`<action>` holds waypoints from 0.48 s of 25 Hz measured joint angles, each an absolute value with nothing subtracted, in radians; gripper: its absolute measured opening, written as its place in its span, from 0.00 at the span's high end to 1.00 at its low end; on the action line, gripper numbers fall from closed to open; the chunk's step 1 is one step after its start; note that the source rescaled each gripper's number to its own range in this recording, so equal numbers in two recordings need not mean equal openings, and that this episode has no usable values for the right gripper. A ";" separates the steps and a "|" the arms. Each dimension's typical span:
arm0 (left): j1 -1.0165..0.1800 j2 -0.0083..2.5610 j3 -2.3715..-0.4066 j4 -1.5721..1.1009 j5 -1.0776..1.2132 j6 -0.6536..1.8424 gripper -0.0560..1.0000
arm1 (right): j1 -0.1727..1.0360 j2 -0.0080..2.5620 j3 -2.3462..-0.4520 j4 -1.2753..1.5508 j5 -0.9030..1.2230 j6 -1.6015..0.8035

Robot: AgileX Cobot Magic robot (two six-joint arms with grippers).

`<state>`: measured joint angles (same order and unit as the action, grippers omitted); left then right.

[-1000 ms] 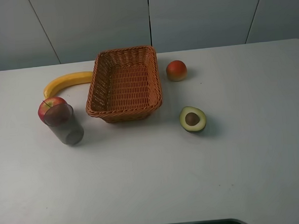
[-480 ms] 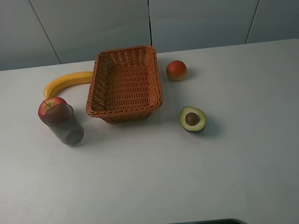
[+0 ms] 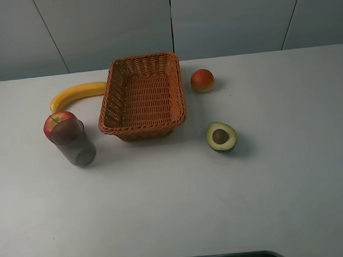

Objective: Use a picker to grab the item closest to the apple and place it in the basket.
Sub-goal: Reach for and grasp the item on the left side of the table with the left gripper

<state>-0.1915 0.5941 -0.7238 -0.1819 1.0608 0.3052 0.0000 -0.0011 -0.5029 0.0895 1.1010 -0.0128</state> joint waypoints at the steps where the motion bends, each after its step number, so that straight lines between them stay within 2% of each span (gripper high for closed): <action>1: -0.191 0.649 -0.746 -0.184 1.050 0.335 0.00 | 0.000 -0.001 -0.503 0.089 1.101 -0.013; 12: -0.213 1.241 -0.914 -0.248 0.925 0.582 0.00 | 0.000 -0.001 -0.503 0.089 1.101 -0.013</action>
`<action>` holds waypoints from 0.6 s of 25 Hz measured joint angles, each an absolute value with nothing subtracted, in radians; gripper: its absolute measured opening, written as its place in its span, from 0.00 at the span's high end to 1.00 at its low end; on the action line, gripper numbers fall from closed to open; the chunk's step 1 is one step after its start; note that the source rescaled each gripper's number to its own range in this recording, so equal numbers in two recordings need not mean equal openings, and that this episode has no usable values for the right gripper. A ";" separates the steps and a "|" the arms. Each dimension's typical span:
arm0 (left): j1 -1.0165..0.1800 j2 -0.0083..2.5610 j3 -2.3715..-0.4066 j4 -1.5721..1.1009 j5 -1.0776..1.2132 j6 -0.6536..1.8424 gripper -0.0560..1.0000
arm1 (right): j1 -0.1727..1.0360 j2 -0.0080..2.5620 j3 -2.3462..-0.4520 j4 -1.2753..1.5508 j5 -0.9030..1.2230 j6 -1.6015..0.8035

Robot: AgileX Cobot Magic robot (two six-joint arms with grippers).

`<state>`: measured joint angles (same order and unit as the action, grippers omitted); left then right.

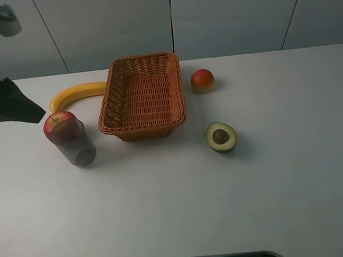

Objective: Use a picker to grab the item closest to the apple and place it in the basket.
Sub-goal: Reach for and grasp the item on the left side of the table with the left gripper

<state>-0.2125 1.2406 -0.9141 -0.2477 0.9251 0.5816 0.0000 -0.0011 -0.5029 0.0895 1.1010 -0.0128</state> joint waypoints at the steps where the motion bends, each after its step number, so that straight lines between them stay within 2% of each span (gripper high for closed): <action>1: -0.231 1.274 -0.924 -0.248 0.923 0.604 0.00 | 0.000 -0.001 -0.503 0.089 1.101 -0.013; 9: -0.444 1.428 -0.931 -0.092 0.928 0.672 0.00 | 0.000 -0.001 -0.503 0.089 1.101 -0.013; 15: -0.498 1.438 -0.931 0.017 0.933 0.556 0.00 | 0.000 -0.001 -0.503 0.089 1.101 -0.013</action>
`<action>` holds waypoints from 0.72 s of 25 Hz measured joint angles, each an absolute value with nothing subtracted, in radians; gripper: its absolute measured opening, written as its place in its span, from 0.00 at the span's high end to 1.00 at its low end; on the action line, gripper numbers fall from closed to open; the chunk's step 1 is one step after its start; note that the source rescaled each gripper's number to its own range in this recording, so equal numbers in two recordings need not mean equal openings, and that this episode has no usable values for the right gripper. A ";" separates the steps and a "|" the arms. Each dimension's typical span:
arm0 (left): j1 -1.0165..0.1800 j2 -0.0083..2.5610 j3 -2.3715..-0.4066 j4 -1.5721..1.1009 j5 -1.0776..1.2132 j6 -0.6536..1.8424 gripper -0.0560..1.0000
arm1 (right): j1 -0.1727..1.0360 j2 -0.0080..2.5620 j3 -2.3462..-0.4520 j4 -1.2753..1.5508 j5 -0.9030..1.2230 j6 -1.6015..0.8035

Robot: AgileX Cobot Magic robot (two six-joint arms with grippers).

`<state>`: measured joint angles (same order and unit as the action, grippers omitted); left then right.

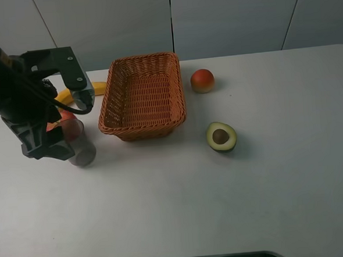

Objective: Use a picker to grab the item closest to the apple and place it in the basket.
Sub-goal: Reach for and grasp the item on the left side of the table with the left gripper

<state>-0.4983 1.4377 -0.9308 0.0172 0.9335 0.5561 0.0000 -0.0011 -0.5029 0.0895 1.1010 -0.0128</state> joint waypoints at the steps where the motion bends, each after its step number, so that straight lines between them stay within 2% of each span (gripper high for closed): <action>1: -0.498 1.438 -0.931 0.020 0.933 0.546 0.00 | 0.000 -0.001 -0.503 0.089 1.101 -0.013; 18: -0.498 1.547 -0.880 0.097 0.772 0.489 0.00 | 0.000 -0.001 -0.503 0.089 1.101 -0.013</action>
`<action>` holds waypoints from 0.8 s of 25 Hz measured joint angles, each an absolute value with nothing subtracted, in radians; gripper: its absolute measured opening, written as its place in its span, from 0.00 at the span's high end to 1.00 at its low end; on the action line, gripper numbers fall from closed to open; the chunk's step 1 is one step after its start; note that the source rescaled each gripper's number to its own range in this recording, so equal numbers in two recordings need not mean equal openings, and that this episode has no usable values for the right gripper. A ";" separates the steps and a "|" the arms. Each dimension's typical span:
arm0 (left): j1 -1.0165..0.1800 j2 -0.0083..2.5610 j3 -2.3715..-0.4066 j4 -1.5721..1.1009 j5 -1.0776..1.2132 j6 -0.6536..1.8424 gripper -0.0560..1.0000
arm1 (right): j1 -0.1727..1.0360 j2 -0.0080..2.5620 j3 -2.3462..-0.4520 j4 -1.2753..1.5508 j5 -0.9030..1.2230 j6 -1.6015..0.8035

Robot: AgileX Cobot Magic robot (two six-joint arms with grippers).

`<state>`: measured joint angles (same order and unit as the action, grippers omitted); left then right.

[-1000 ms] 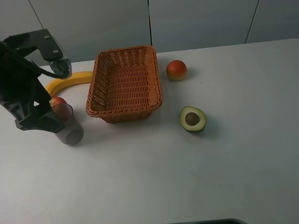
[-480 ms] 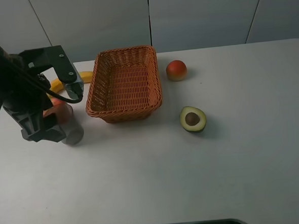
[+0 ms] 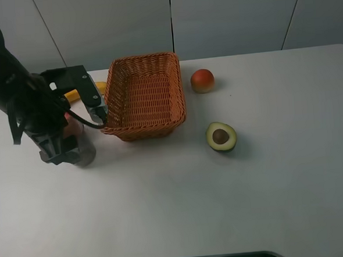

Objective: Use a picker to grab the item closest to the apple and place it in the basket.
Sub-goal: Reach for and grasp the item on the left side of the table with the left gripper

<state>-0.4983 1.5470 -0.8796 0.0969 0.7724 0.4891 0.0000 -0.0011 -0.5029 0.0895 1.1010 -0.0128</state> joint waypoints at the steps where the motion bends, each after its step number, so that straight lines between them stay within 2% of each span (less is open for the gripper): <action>1: -0.498 1.557 -0.880 0.097 0.765 0.487 0.00 | 0.000 -0.001 -0.503 0.089 1.101 -0.013; 11: -0.498 1.599 -0.874 0.097 0.710 0.479 0.00 | 0.000 -0.001 -0.503 0.089 1.101 -0.013; 20: -0.498 1.607 -0.774 0.114 0.577 0.479 0.00 | 0.000 -0.001 -0.503 0.089 1.101 -0.013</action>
